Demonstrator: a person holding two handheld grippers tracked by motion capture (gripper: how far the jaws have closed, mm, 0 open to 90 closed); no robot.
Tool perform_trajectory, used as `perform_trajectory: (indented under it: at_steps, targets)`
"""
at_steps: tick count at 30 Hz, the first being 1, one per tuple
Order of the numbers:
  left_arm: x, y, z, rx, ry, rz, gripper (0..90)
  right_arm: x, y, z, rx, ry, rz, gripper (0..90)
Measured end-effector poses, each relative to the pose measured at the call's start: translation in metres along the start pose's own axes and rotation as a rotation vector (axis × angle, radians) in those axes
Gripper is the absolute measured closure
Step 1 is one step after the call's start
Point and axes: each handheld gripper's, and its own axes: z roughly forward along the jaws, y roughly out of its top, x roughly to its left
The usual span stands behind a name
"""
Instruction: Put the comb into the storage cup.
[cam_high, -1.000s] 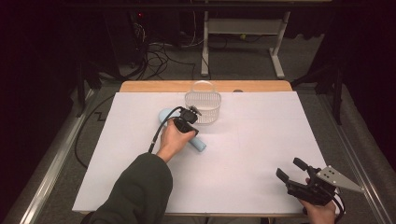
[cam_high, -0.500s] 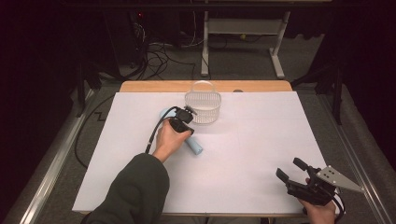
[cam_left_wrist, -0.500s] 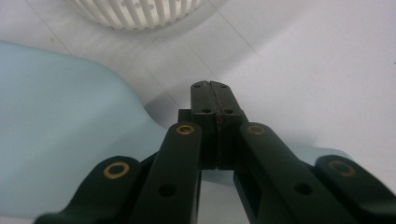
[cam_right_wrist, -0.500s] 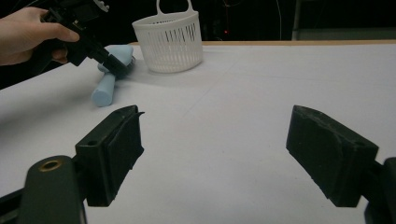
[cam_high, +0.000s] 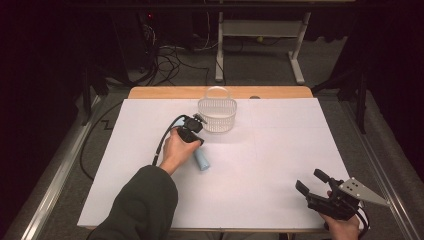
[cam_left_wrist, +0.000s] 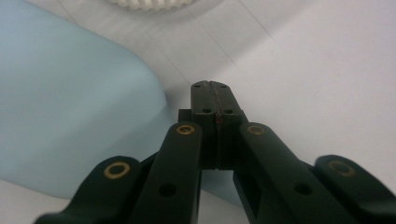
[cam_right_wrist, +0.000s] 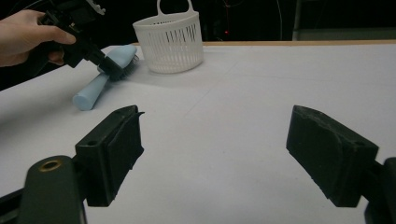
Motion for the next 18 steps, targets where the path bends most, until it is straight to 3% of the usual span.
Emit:
perform_trajectory:
  at_steps: [18]
  targets:
    - [0.0045, -0.0073, -0.0002, 0.004, -0.001, -0.020, 90.0, 0.0002, 0.0000, -0.0003, -0.001, 0.001, 0.003, 18.7]
